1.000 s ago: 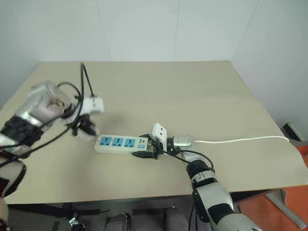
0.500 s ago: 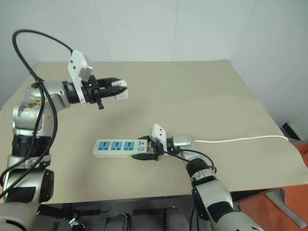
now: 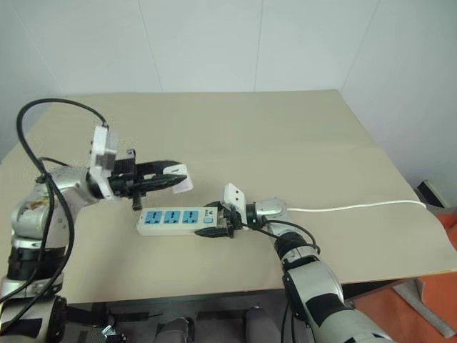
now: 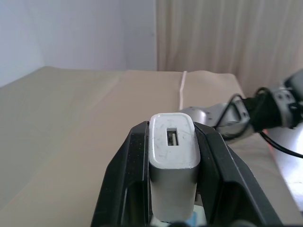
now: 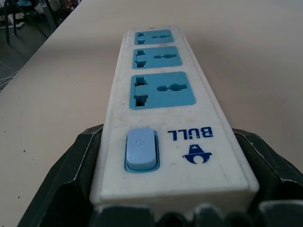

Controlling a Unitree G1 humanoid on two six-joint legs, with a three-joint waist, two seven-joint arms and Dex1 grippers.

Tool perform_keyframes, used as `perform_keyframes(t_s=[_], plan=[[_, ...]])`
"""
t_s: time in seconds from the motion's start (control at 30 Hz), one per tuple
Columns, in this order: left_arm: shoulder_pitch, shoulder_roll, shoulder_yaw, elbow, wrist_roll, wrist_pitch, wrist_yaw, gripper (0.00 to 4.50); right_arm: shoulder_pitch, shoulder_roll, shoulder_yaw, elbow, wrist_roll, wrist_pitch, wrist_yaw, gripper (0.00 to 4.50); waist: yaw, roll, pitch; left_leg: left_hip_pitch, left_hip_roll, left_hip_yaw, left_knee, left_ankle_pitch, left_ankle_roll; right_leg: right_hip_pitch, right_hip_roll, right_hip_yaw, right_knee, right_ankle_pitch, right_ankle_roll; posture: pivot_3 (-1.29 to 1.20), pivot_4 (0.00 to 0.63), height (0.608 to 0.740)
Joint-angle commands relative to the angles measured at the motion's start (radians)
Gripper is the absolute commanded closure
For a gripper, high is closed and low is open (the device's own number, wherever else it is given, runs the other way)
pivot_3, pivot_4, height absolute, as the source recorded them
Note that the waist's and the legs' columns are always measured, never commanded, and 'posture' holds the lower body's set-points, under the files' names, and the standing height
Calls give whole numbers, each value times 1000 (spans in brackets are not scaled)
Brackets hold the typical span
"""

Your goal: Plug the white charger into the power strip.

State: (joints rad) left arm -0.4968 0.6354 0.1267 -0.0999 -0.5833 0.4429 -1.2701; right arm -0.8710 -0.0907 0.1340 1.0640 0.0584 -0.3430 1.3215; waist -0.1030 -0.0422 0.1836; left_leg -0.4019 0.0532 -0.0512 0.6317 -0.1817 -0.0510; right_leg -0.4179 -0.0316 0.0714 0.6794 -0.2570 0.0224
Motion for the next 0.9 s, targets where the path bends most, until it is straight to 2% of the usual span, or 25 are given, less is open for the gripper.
perform_keyframes(t_s=[0.03, 0.17, 0.37, 0.9], plan=[[-11, 11, -8, 9, -33, -49, -80, 3483, 2, 9, 6, 2, -5, -8, 12, 1048, 3, 0, 0, 0, 0, 0, 0, 0, 0, 0, 0, 0, 0, 0, 0, 0, 150, 740], [-21, 43, -57, 69, 6, -80, -168, 3483, 5, 8, 5, -2, -3, -6, 11, 1048, 1, 0, 0, 0, 0, 0, 0, 0, 0, 0, 0, 0, 0, 0, 0, 0, 150, 740], [-38, 40, -99, 155, 60, -172, -215, 3483, 11, 7, 5, -9, 0, -3, 11, 1048, 2, 0, 0, 0, 0, 0, -1, 0, 0, 0, 0, 0, 0, 0, 0, 0, 150, 740], [-107, -16, -155, 321, 145, -319, -236, 3483, 12, 7, 3, -15, 1, 0, 2, 1048, 2, 0, 0, 0, 0, 0, -1, 0, 0, 0, 0, 0, 0, -1, 1, 0, 150, 740]])
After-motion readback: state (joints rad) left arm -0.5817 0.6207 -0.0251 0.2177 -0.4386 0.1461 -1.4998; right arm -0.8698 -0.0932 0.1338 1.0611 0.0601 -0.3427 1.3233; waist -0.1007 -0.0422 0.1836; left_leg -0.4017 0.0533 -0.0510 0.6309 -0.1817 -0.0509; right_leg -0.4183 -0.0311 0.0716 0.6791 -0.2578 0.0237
